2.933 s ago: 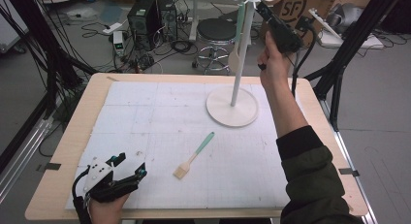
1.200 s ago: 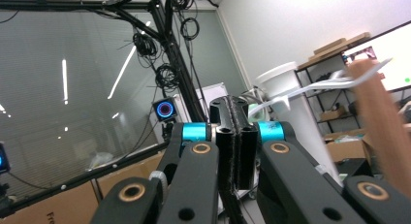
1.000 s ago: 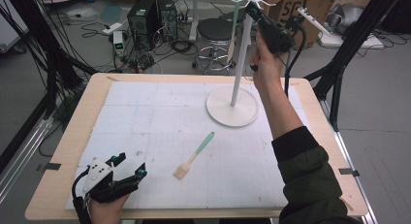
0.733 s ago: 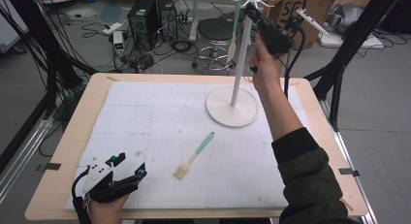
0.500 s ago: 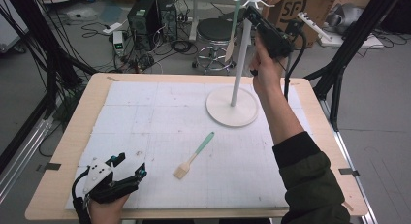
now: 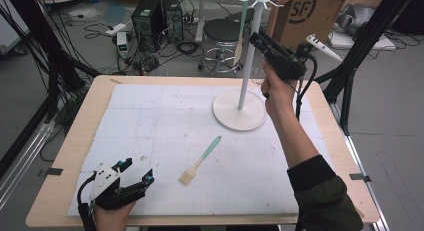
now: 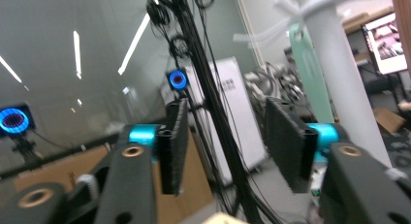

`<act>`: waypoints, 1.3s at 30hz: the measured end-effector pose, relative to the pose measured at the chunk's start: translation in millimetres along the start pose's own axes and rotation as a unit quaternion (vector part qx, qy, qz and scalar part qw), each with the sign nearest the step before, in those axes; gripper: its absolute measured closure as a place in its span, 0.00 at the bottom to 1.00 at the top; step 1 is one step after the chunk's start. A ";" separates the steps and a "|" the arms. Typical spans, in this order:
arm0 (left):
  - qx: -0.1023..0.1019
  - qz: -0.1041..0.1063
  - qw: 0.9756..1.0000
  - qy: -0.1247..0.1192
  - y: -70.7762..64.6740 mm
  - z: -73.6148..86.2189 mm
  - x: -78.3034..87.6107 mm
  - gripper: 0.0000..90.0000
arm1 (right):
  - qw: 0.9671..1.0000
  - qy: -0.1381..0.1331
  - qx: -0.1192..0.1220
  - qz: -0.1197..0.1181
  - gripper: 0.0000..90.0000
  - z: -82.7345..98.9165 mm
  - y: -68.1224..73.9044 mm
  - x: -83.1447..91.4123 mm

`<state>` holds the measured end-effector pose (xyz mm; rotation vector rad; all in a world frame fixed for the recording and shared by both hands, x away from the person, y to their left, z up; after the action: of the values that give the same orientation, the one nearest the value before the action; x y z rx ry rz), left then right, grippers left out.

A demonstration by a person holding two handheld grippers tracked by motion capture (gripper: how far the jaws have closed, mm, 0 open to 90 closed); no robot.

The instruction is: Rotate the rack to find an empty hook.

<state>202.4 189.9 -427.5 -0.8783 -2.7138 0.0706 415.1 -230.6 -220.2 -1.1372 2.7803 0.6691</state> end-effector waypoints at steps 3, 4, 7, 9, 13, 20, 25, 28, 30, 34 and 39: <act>-0.003 0.001 1.000 0.002 -1.2 0.1 -0.9 0.26 | 1.000 0.011 0.008 0.006 0.42 6.2 3.3 7.1; -0.003 0.002 1.000 0.003 -2.0 0.2 -0.9 0.26 | 1.000 0.016 0.011 0.002 0.41 8.4 3.9 9.2; -0.007 0.003 1.000 0.003 -4.0 -0.1 -1.4 0.26 | 0.999 0.026 0.021 -0.002 0.38 15.8 6.0 15.4; -0.010 0.002 1.000 0.005 -4.7 -0.3 -1.7 0.26 | 0.999 0.038 0.024 0.000 0.38 20.8 8.0 19.1; -0.010 -0.001 1.000 0.005 -3.9 0.2 -1.6 0.26 | 0.998 0.048 0.036 0.009 0.38 30.0 11.4 26.5; -0.012 -0.001 1.000 0.006 -4.6 0.2 -1.8 0.26 | 0.996 0.077 0.041 0.001 0.40 50.0 19.4 35.0; -0.012 -0.003 1.000 0.007 -3.8 0.2 -1.0 0.26 | 0.995 0.093 0.046 -0.002 0.46 64.3 24.2 41.1; -0.014 -0.003 1.000 0.006 -4.6 -0.1 -1.2 0.26 | 0.994 0.102 0.045 0.001 0.48 72.4 24.9 44.2; -0.014 -0.003 1.000 0.008 -5.2 -0.2 -1.1 0.26 | 0.994 0.106 0.042 0.001 0.47 77.7 25.1 46.1; -0.016 -0.005 1.000 0.006 -6.1 -0.7 -0.6 0.26 | 0.993 0.114 0.035 -0.003 0.45 87.0 26.2 49.8; -0.021 -0.004 1.000 0.007 -7.4 -1.2 -0.8 0.26 | 0.992 0.121 0.041 -0.004 0.46 95.0 29.9 57.0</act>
<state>199.1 183.4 -425.6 -0.8767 -2.7149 0.0063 343.6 -209.3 -307.4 -1.2909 2.9672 0.4384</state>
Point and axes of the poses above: each handheld gripper's, and its own axes: x roughly backward along the jaws, z roughly out of its underside, y roughly to its left, the point moved 1 cm from there along -x, roughly forward along the jaws, and after that the axes turned 8 degrees about z, right-handed, at the moved point
